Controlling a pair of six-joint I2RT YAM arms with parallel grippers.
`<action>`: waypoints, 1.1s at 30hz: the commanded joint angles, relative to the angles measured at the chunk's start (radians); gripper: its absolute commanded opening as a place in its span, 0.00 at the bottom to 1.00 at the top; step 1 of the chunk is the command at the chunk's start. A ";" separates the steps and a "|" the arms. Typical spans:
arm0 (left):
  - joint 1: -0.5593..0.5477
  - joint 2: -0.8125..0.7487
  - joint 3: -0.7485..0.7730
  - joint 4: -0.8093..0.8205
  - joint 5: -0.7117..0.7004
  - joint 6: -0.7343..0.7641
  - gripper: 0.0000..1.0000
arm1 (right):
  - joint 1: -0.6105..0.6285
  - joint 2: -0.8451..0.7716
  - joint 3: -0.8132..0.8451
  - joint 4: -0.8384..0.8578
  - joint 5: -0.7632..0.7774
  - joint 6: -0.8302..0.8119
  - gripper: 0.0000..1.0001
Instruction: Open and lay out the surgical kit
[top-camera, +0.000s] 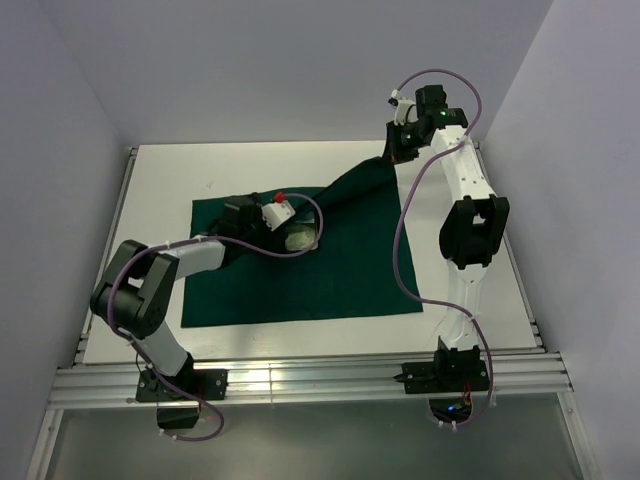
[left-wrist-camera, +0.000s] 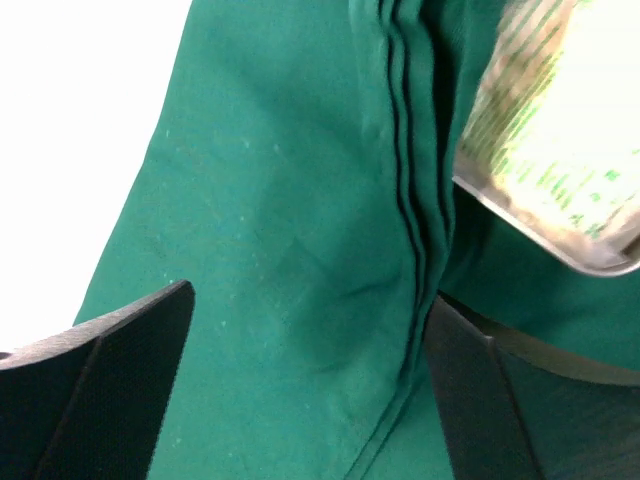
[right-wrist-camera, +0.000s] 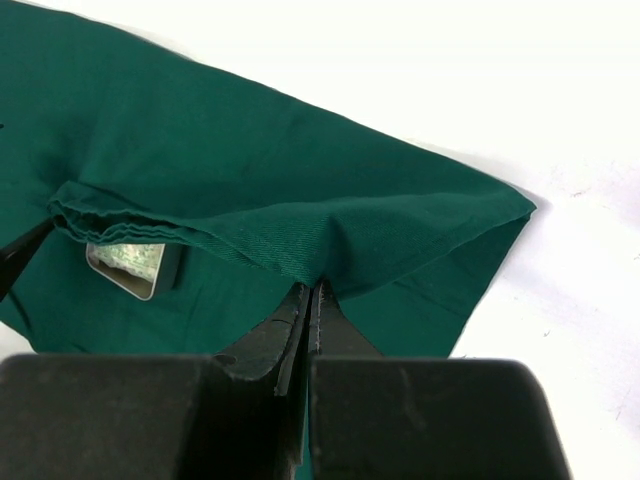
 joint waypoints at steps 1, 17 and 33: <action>-0.007 0.018 -0.040 0.100 -0.064 0.032 0.94 | -0.011 -0.044 0.033 0.045 -0.018 0.007 0.00; 0.073 -0.098 -0.146 0.093 -0.129 0.069 0.40 | -0.023 -0.051 0.018 0.045 -0.015 -0.005 0.00; 0.203 0.032 0.292 -0.059 -0.080 0.145 0.00 | -0.031 -0.049 0.024 0.143 0.019 0.025 0.00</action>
